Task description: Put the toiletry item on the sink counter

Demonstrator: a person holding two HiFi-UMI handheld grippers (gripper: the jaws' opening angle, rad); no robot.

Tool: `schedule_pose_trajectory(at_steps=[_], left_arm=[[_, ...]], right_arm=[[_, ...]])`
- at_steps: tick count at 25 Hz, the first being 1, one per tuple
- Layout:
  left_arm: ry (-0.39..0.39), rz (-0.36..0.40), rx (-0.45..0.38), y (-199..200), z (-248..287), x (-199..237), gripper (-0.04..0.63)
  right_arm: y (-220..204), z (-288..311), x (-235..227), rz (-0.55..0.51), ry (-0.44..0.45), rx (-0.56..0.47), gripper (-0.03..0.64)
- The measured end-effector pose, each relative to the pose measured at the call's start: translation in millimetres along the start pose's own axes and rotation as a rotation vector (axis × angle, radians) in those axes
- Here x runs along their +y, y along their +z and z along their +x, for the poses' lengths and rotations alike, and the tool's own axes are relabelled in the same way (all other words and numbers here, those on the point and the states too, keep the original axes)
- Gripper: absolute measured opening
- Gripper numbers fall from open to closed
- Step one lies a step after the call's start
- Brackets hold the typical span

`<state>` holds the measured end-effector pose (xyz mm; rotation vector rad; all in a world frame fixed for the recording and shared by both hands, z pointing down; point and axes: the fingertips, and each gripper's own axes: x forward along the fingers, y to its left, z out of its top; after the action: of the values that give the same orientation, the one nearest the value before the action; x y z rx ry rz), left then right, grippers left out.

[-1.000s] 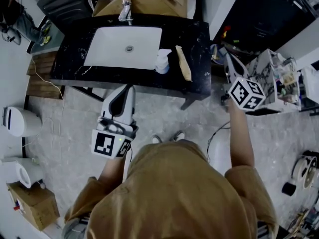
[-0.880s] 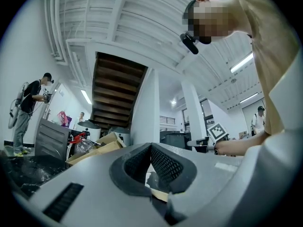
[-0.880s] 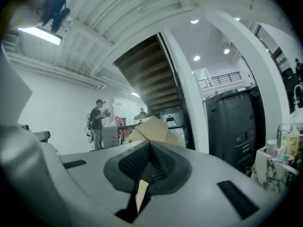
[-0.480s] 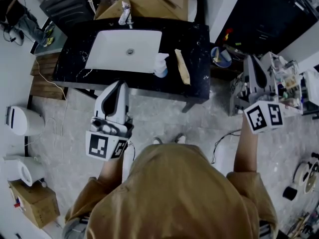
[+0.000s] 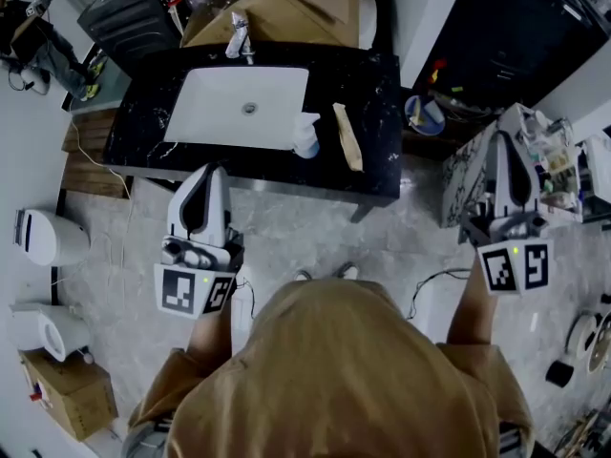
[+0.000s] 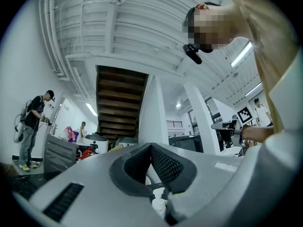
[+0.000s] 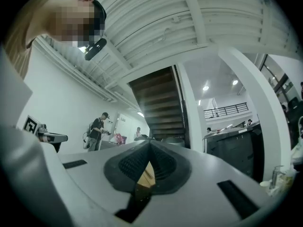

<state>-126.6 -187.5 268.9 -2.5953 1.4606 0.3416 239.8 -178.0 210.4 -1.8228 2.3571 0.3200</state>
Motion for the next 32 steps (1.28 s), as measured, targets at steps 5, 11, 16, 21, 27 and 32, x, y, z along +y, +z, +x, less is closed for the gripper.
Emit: schedule_pose_trajectory(at_steps=[5, 11, 16, 21, 27, 32], left_arm=[[0.017, -0.001, -0.003, 2, -2, 5, 0.004], [0.014, -0.003, 0.007, -3, 1, 8, 0.003], [0.000, -0.008, 0.000, -3, 8, 8, 0.003], [-0.008, -0.019, 0.000, -5, 11, 9, 0.004], [-0.007, -0.024, 0.001, -7, 7, 9, 0.003], [-0.005, -0.023, 0.003, -7, 4, 10, 0.003]], right_arm=[[-9, -18, -6, 0.038, -0.048, 0.014, 0.003], [-21, -32, -10, 0.022, -0.107, 0.040, 0.003], [-30, -32, -3, 0.027, -0.109, 0.064, 0.003], [-31, -27, 5, 0.026, -0.092, 0.073, 0.003], [-32, -26, 9, 0.024, -0.087, 0.072, 0.003], [-32, -26, 13, 0.032, -0.080, 0.072, 0.003]])
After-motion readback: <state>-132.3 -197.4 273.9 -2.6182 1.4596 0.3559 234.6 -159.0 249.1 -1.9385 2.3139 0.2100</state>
